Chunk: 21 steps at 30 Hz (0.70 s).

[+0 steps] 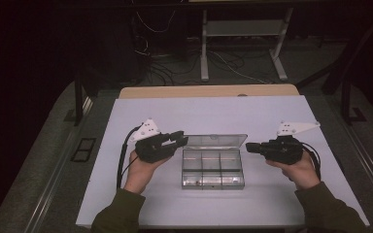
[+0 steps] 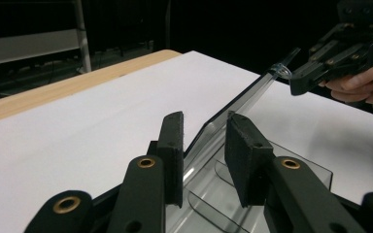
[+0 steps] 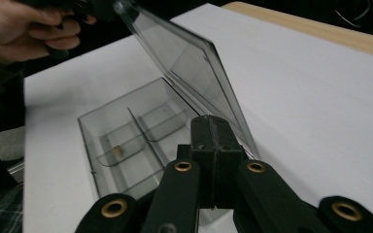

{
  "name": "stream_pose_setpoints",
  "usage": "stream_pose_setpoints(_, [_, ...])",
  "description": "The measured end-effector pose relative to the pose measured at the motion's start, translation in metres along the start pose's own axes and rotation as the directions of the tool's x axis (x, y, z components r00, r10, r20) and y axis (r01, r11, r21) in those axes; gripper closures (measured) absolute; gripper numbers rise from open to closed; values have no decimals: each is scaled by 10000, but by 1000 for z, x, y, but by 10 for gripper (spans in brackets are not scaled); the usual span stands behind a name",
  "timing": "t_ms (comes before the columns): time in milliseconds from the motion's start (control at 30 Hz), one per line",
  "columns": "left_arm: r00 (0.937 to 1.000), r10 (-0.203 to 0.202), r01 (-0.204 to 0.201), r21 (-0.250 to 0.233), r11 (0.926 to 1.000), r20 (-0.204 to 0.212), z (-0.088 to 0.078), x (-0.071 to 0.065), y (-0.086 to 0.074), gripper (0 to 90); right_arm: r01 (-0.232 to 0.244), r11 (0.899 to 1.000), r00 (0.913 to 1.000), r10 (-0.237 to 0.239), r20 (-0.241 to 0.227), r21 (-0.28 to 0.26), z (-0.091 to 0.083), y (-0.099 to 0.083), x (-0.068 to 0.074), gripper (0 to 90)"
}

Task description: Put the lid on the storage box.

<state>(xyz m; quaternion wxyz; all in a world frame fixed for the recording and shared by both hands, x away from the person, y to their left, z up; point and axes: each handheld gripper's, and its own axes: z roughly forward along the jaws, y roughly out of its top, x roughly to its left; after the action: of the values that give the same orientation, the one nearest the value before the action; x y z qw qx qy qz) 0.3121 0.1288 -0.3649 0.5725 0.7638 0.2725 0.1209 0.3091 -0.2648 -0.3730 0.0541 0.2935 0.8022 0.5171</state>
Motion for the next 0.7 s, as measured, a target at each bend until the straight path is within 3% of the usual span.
stream_pose_setpoints(267, [9999, 29, -30, 144, 9999, 104, -3, -6, -6, 639, 251, 9997, 9996, -250, -129, 55, 2, 0, 10, 893])
stream_pose_setpoints(700, [9998, -70, 63, 397, 9992, 165, -10, -14, -14, 534, 244, 9997, 9995, -243, -226, 61, 0, -6, 16, 893])
